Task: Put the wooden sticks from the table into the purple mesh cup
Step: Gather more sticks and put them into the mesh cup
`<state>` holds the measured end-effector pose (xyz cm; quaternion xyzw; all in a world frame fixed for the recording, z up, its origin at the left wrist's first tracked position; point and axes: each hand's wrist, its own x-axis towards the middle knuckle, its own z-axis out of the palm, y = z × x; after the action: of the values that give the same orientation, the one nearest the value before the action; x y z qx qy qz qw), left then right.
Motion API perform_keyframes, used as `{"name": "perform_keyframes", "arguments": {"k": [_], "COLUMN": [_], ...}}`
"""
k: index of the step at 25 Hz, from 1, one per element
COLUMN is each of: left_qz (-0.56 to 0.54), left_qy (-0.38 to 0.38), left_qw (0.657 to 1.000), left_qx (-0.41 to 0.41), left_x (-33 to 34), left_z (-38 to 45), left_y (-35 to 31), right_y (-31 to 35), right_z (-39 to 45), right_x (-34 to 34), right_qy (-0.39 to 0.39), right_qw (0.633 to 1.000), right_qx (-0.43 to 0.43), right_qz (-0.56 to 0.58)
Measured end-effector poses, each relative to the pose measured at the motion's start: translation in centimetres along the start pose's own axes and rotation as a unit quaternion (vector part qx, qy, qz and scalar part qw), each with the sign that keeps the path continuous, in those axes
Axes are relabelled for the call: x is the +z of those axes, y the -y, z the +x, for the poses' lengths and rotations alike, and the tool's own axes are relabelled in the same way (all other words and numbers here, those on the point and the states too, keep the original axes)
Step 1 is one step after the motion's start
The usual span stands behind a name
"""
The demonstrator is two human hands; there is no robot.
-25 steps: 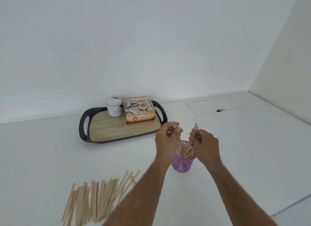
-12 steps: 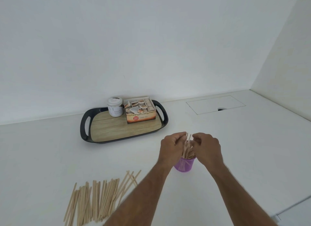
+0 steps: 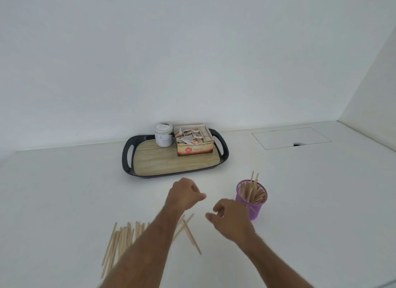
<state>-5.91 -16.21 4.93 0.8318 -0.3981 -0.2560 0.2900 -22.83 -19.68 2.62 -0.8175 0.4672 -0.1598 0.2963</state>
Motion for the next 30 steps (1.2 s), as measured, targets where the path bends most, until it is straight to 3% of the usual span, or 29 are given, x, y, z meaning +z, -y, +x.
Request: {"name": "perform_keyframes", "arguments": {"k": [5,10,16,30], "left_qz": [0.132,0.195,0.202,0.133], "left_qy": [0.034,0.066,0.066,0.052], "left_qw": [0.986,0.968,0.967,0.974], "left_qx": [-0.097,-0.141,-0.139,-0.178], "left_x": [-3.5,-4.7,-4.0,-3.9], "left_z": [-1.0,-3.0,-3.9,-3.2], "left_y": [5.0,7.6,8.6,9.7], "right_y": [1.4,3.5,5.4,6.9], "right_z": [-1.0,-0.6,0.2,1.5], "right_x": [5.3,7.9,8.8,8.7], "right_qy": [0.111,0.109,0.082,0.121], "right_qw": [0.988,0.984,0.984,0.979], "right_qx": [0.048,0.056,0.066,0.070], "right_qz": [-0.092,-0.126,-0.142,-0.149]}}
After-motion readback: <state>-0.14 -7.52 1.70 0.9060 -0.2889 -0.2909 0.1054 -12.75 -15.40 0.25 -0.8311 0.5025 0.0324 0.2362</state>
